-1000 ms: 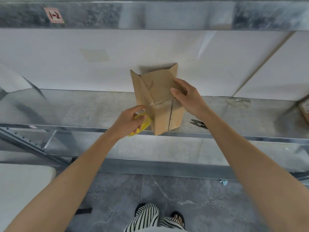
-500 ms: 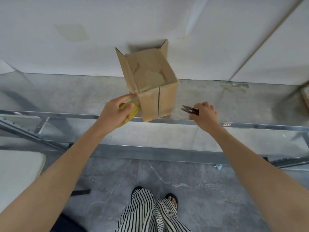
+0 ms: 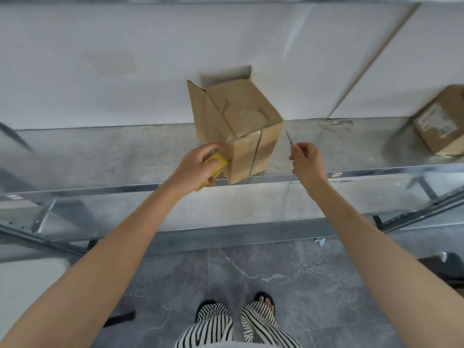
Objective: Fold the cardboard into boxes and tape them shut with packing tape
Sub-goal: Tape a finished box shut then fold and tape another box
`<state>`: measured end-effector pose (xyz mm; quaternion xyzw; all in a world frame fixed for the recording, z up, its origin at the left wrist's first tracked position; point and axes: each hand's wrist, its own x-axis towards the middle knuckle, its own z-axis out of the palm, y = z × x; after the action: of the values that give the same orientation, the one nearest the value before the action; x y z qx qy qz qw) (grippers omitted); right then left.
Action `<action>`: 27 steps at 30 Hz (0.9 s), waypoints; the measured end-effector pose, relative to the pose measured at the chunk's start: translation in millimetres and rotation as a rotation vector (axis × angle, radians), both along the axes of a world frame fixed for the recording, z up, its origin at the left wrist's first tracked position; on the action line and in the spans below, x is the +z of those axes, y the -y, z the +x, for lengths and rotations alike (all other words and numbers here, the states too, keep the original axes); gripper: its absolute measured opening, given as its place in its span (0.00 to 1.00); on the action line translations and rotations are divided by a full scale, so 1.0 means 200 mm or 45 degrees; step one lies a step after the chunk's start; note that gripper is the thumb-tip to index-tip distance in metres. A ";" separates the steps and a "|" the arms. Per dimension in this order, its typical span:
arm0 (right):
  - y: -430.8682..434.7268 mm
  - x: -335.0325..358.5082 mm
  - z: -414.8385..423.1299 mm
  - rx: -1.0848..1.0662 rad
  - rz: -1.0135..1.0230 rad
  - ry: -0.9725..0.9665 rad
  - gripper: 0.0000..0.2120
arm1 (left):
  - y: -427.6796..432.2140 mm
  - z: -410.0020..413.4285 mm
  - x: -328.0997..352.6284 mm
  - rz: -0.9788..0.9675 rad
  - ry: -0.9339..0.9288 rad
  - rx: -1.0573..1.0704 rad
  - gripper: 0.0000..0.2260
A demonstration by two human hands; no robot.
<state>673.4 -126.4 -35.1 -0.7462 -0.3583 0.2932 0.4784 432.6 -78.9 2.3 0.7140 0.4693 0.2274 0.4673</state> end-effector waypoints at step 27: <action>0.13 0.16 -0.66 0.018 -0.100 0.205 0.12 | -0.14 -0.03 -0.11 -0.114 0.200 -0.292 0.05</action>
<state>542.0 -152.9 -4.0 -0.7829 -0.3890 0.2494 0.4165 426.7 -51.7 -18.7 0.7214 0.3563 0.2065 0.5568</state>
